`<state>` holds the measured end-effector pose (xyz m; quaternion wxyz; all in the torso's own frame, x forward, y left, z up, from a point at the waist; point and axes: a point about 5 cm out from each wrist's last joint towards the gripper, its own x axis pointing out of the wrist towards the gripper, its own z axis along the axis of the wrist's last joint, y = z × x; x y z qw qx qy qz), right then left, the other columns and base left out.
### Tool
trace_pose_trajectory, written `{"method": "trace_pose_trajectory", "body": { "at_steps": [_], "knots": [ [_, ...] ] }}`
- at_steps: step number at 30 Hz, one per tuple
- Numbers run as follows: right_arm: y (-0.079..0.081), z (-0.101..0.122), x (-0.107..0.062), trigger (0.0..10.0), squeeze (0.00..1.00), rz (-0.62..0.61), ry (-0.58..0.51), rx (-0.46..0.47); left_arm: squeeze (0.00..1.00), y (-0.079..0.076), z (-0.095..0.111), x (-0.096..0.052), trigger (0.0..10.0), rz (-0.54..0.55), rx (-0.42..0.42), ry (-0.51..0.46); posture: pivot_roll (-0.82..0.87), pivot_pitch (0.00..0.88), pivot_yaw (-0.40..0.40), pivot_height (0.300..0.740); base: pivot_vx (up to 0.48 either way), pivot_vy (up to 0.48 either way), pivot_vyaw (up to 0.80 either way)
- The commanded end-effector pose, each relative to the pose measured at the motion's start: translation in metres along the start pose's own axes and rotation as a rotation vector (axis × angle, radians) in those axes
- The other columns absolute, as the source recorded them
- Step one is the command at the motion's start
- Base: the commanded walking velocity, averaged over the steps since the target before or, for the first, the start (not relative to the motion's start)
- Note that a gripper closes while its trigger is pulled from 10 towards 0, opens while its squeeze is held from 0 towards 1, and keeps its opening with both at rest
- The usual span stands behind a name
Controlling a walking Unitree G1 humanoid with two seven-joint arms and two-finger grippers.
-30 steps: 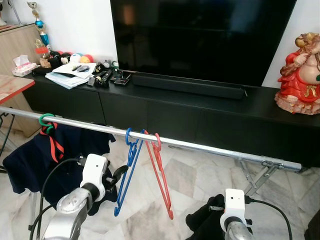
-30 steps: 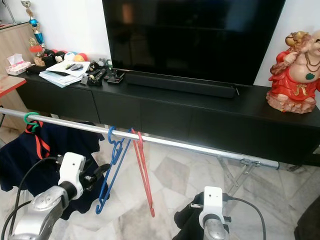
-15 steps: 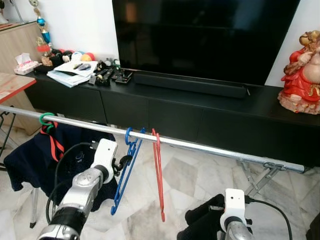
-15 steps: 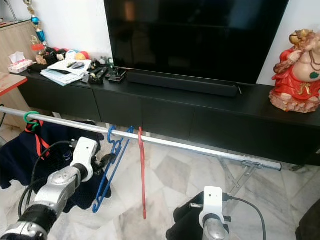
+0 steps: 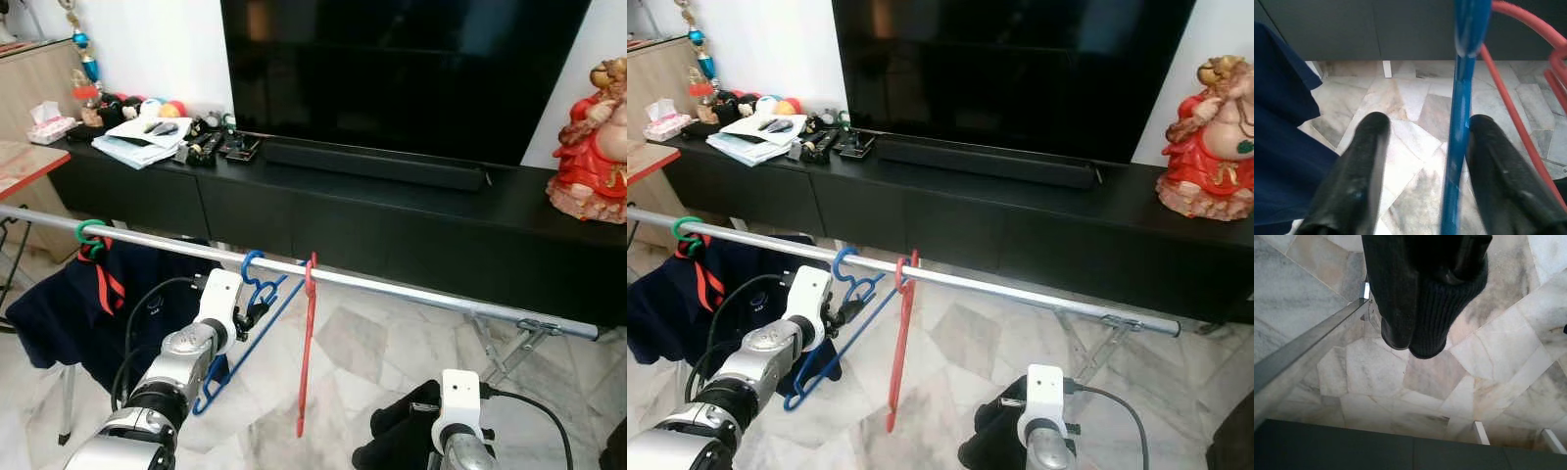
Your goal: Hang hanger
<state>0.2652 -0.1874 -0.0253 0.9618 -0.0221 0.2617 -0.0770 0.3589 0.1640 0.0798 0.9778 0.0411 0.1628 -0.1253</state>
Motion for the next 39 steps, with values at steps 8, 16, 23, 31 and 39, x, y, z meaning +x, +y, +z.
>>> {"method": "trace_pose_trajectory", "body": {
  "at_steps": [8,16,23,31,39],
  "knots": [
    [0.0002,0.0057,0.0018,10.0,0.00,-0.001,-0.018,0.000,0.00,0.0033,-0.0009,0.0005,0.0,0.005,0.008,-0.001,0.10,0.000,0.021,0.740,0.000,0.000,0.00],
    [0.0008,0.0057,0.0019,10.0,0.00,0.001,-0.015,-0.003,0.00,0.0043,-0.0027,0.0002,0.0,0.010,0.011,0.004,0.10,0.000,0.020,0.740,0.000,0.000,0.00],
    [0.0007,0.0061,0.0021,10.0,0.00,0.000,-0.016,-0.003,0.00,0.0035,-0.0040,0.0004,0.0,0.014,0.035,0.010,0.10,0.000,0.021,0.740,0.000,0.000,0.00],
    [0.0015,0.0064,0.0022,10.0,0.00,0.003,-0.016,-0.005,0.00,0.0016,-0.0071,-0.0003,0.0,0.008,0.034,0.009,0.10,0.000,0.018,0.740,0.000,0.000,0.00],
    [0.0013,0.0053,0.0017,10.0,0.00,0.003,-0.014,-0.006,0.00,0.0040,-0.0047,-0.0023,0.0,0.029,0.022,-0.038,0.10,0.000,0.017,0.740,0.000,0.000,0.00]
  ]
}}
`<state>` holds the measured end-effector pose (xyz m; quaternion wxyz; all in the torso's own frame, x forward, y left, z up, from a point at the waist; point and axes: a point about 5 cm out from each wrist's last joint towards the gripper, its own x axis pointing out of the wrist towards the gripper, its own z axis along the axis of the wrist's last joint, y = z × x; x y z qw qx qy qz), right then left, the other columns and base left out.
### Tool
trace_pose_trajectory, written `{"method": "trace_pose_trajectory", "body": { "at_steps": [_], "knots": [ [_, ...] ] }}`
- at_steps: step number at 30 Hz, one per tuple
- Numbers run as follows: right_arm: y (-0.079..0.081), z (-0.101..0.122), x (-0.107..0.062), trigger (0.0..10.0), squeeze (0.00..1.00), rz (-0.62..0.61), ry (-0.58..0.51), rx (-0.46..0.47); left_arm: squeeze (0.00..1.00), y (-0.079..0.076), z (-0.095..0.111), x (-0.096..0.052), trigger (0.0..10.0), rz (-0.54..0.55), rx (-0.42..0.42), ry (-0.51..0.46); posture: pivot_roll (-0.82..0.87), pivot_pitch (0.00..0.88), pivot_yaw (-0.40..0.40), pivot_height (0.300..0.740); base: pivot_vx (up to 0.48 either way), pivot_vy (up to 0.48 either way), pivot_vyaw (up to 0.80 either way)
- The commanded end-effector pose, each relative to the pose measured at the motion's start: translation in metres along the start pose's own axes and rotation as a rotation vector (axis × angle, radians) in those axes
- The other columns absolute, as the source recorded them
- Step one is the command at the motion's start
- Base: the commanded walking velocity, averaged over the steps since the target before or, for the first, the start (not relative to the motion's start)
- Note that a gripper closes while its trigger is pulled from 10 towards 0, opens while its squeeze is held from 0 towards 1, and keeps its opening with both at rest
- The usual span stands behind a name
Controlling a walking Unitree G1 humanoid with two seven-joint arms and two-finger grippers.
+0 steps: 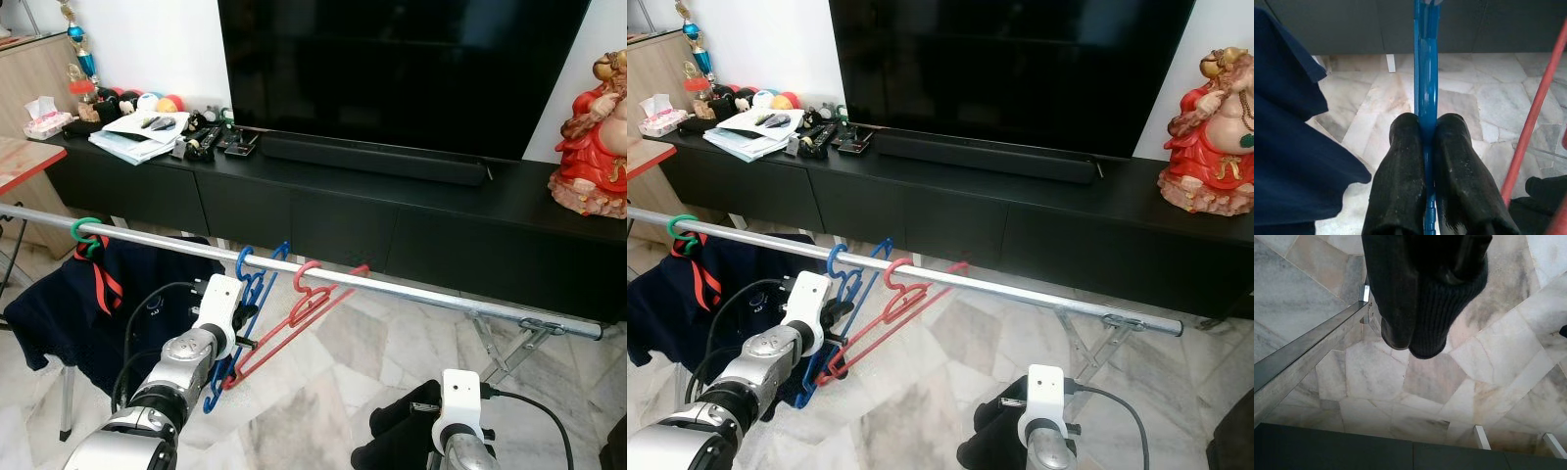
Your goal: Hang hanger
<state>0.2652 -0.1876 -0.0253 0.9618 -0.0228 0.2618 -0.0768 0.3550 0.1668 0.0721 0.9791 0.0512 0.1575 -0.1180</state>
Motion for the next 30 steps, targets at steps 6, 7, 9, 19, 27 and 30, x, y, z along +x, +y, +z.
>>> {"method": "trace_pose_trajectory", "body": {
  "at_steps": [6,7,9,19,27,30],
  "knots": [
    [0.001,0.004,0.001,10.0,0.00,0.004,-0.013,-0.005,0.00,0.009,0.010,-0.009,0.0,0.036,-0.007,-0.147,0.11,0.000,0.015,0.740,0.000,0.000,0.00],
    [0.001,0.003,0.001,10.0,0.00,0.005,-0.013,-0.005,0.00,0.012,0.010,-0.012,0.0,0.043,-0.003,-0.168,0.11,0.000,0.015,0.740,0.000,0.000,0.00],
    [0.001,0.003,0.001,10.0,0.00,0.005,-0.013,-0.005,0.00,0.013,0.009,-0.014,0.0,0.045,0.005,-0.175,0.11,0.000,0.017,0.740,0.000,0.000,0.00],
    [0.002,0.001,0.000,10.0,0.00,0.010,-0.013,-0.006,0.00,0.021,-0.023,-0.048,7.0,0.055,0.075,-0.140,0.11,0.000,0.022,0.740,0.000,0.000,0.00],
    [0.005,-0.001,-0.001,10.0,0.00,0.019,-0.011,-0.011,0.00,0.014,-0.069,-0.077,10.0,0.116,0.017,-0.006,0.11,0.000,0.025,0.740,0.000,0.000,0.00],
    [0.005,-0.002,-0.002,10.0,0.00,0.017,-0.011,-0.009,0.00,0.011,-0.071,-0.078,10.0,0.131,-0.019,0.003,0.10,0.000,0.027,0.740,0.000,0.000,0.00]
  ]
}}
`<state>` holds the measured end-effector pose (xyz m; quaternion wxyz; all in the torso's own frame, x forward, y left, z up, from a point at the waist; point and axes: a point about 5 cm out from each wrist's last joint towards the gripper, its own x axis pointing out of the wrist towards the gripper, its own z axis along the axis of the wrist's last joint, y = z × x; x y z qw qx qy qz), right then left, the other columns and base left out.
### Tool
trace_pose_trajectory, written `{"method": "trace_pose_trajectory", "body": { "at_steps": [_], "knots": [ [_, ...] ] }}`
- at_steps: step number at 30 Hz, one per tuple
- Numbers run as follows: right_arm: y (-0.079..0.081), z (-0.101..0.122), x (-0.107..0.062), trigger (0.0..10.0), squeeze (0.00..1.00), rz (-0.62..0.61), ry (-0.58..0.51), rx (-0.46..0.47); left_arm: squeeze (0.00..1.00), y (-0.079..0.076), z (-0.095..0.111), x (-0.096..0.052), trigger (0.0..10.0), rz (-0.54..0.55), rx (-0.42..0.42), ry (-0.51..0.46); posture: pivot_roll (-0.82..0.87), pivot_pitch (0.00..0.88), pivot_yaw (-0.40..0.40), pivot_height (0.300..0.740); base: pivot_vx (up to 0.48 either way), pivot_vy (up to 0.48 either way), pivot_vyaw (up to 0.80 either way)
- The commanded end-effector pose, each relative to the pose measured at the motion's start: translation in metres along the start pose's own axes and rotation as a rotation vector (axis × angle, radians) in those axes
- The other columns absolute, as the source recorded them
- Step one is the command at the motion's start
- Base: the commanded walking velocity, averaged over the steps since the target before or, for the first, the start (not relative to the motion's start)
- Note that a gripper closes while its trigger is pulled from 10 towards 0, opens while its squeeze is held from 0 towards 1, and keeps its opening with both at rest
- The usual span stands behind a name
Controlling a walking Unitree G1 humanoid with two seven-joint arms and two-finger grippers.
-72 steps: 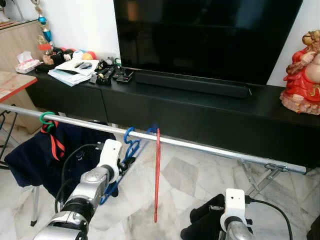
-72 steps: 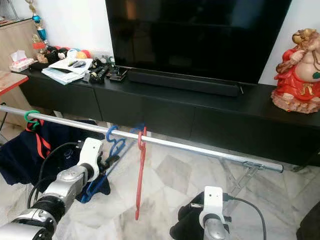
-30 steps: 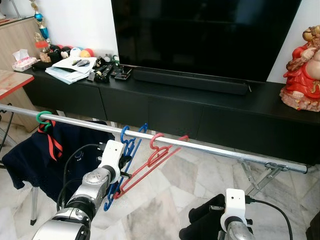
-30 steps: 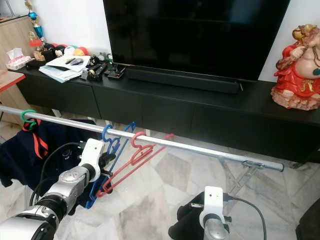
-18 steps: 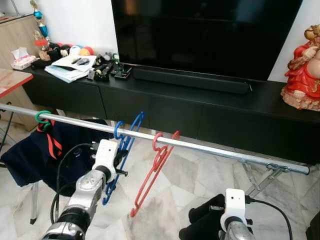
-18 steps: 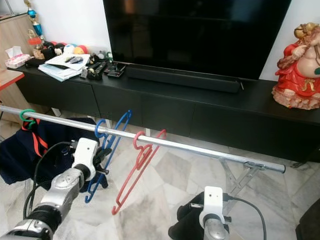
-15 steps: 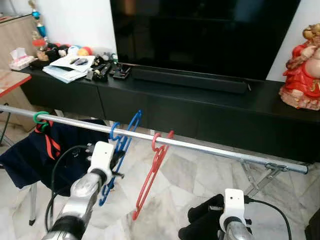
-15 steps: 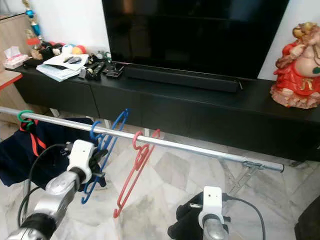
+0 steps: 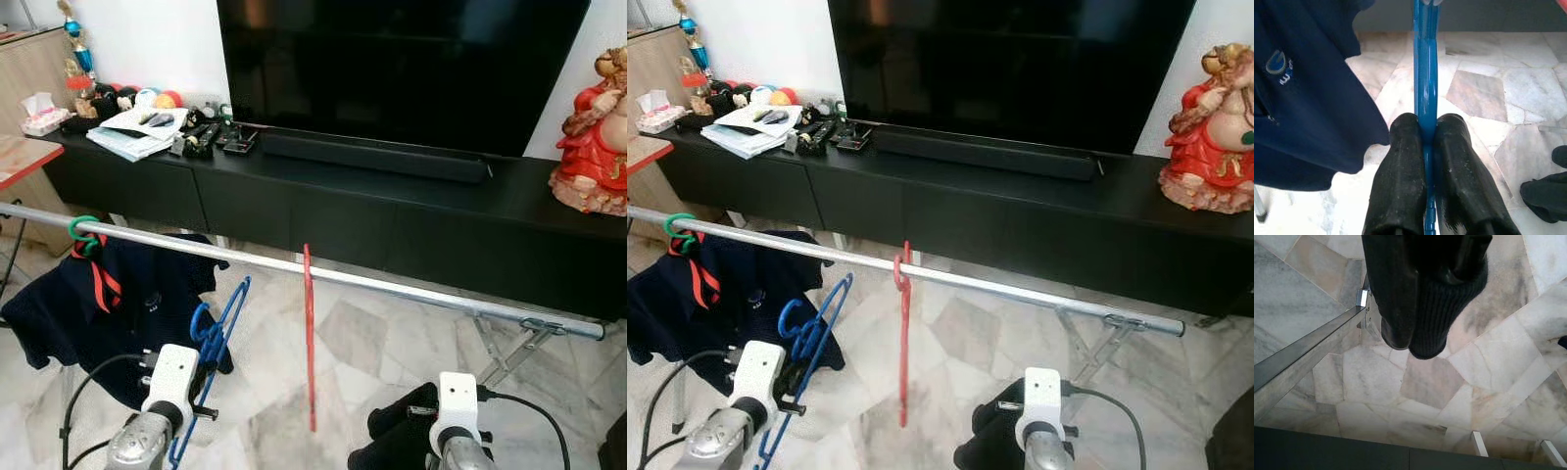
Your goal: Hang hanger
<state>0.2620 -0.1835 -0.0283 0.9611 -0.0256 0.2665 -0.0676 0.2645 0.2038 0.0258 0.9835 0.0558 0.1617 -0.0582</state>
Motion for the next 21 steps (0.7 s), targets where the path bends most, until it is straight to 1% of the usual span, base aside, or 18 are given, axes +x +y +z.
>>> {"method": "trace_pose_trajectory", "body": {
  "at_steps": [1,2,6,18,21],
  "knots": [
    [0.0009,0.0021,-0.0001,10.0,0.00,0.001,-0.019,0.001,0.00,0.0006,0.0046,-0.0010,10.0,0.012,-0.009,-0.011,0.10,0.000,0.027,0.740,0.000,0.000,0.00],
    [0.0010,0.0016,-0.0004,10.0,0.00,0.001,-0.020,0.002,0.00,-0.0020,0.0049,-0.0015,10.0,0.006,-0.020,-0.004,0.10,0.000,0.027,0.740,0.000,0.000,0.00],
    [0.0022,0.0012,-0.0008,10.0,0.00,0.003,-0.022,0.002,0.00,-0.0056,0.0052,-0.0013,10.0,-0.005,-0.015,0.004,0.10,0.000,0.029,0.740,0.000,0.412,0.00],
    [0.0057,0.0042,0.0000,10.0,0.00,-0.001,-0.031,0.009,0.00,-0.0053,0.0079,-0.0015,10.0,0.000,-0.019,0.013,0.11,0.000,0.027,0.740,0.000,0.465,0.00],
    [0.0042,0.0037,0.0006,10.0,0.00,-0.024,-0.015,0.017,0.00,-0.0053,0.0087,-0.0016,10.0,0.000,-0.021,0.013,0.11,0.000,0.026,0.740,0.000,0.464,0.00]
  ]
}}
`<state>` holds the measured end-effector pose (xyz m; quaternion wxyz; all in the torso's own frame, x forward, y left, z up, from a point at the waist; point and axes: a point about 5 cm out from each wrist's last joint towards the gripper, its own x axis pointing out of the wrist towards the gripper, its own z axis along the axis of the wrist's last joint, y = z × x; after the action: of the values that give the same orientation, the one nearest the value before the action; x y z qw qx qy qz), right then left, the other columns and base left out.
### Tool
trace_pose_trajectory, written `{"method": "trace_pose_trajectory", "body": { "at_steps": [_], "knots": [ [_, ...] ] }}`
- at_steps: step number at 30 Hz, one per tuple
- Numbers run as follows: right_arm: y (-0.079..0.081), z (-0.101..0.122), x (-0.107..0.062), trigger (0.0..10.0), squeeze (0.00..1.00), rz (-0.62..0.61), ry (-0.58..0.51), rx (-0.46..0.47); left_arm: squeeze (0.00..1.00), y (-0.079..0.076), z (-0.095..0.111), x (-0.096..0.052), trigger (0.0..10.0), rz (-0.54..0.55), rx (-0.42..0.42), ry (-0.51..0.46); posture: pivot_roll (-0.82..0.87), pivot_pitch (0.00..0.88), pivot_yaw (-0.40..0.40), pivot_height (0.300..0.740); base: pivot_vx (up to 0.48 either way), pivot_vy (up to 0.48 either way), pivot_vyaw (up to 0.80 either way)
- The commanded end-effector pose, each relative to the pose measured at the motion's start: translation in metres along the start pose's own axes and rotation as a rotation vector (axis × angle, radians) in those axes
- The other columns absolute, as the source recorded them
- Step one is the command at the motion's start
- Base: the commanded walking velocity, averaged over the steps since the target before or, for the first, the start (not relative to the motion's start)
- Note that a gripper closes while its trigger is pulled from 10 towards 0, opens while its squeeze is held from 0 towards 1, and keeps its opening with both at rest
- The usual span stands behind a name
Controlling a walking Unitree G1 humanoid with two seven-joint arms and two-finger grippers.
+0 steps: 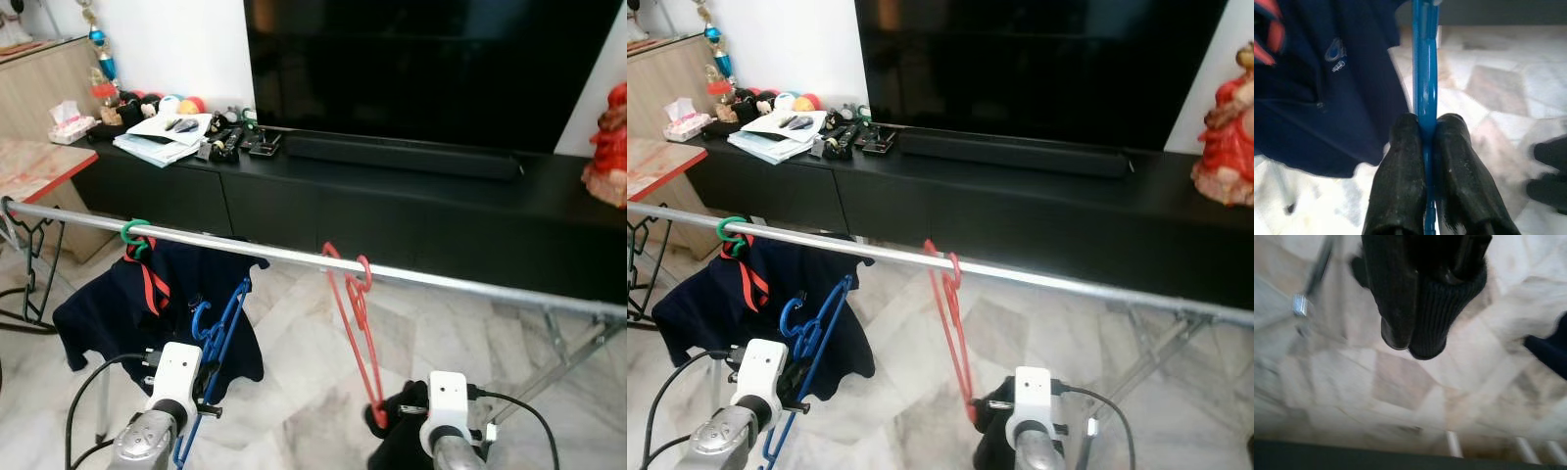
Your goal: Hang hanger
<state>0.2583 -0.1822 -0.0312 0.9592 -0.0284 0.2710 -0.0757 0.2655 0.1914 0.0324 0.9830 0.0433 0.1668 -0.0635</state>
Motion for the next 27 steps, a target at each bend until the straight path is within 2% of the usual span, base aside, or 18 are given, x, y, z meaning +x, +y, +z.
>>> {"method": "trace_pose_trajectory", "body": {
  "at_steps": [1,6,10,15,27],
  "knots": [
    [0.0031,0.0082,0.0023,10.0,0.00,-0.006,-0.025,0.019,0.00,0.0061,0.0007,-0.0017,10.0,0.016,0.002,0.004,0.11,0.000,0.026,0.740,0.000,0.465,0.00],
    [0.0011,0.0078,0.0034,10.0,0.00,-0.030,0.000,0.053,0.00,0.0068,0.0012,-0.0018,10.0,0.017,0.001,0.006,0.11,0.000,0.025,0.740,0.000,0.464,-0.51],
    [0.0003,0.0088,0.0039,10.0,0.00,-0.036,0.000,0.036,0.00,0.0067,0.0019,-0.0020,10.0,0.017,0.002,0.005,0.11,0.000,0.024,0.740,0.000,0.435,-0.78],
    [0.0008,0.0102,0.0040,10.0,0.00,-0.041,-0.009,0.038,0.00,0.0062,0.0030,-0.0027,10.0,0.015,0.009,-0.003,0.11,0.000,0.021,0.740,0.000,0.000,-0.61],
    [0.0003,0.0148,0.0054,10.0,0.00,-0.062,-0.020,0.046,0.00,0.0030,0.0029,-0.0048,10.0,0.005,0.006,-0.003,0.12,0.000,0.017,0.740,0.000,0.000,0.00]
  ]
}}
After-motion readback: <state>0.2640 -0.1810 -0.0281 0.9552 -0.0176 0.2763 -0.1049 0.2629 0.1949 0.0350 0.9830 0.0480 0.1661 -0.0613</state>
